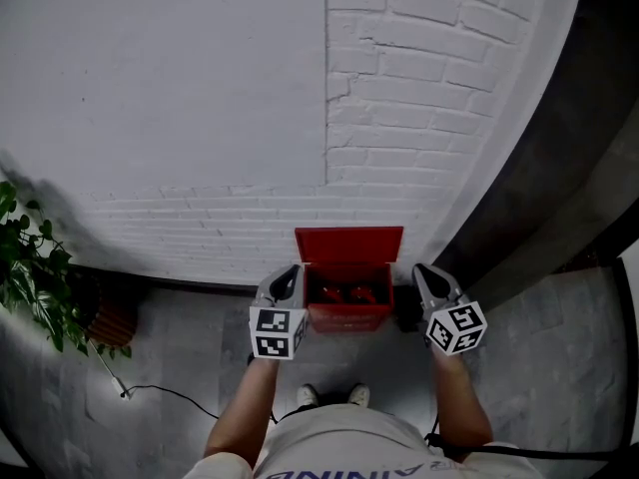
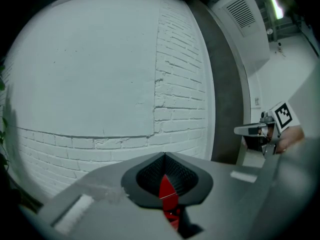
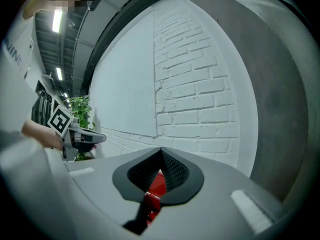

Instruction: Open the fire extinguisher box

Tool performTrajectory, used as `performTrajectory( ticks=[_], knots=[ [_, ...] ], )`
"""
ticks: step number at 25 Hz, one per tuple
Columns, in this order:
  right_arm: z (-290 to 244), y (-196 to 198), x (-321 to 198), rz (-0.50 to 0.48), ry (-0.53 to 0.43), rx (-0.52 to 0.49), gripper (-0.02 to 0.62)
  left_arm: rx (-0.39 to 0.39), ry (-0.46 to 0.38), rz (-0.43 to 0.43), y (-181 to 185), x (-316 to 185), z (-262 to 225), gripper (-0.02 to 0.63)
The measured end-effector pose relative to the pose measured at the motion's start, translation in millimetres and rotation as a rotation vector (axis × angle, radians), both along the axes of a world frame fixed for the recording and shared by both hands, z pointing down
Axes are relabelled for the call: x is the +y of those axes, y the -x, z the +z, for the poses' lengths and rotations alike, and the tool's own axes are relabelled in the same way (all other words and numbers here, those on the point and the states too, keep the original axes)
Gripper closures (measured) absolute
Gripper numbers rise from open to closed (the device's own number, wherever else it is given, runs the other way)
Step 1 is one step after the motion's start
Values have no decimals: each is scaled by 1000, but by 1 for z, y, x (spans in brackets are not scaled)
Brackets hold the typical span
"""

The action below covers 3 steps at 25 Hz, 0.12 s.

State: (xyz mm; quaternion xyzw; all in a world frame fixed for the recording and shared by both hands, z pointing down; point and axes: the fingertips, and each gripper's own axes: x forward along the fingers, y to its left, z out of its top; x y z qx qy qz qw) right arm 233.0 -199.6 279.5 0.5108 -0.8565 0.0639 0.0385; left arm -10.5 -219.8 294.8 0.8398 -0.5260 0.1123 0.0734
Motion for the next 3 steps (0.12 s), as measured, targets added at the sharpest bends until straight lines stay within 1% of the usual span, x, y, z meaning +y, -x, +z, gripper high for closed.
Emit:
performTrajectory(
  ticks=[3],
  knots=[
    [-1,1,-1,2,-3,0,591,4,-4,0,0,-2,-2,601]
  ],
)
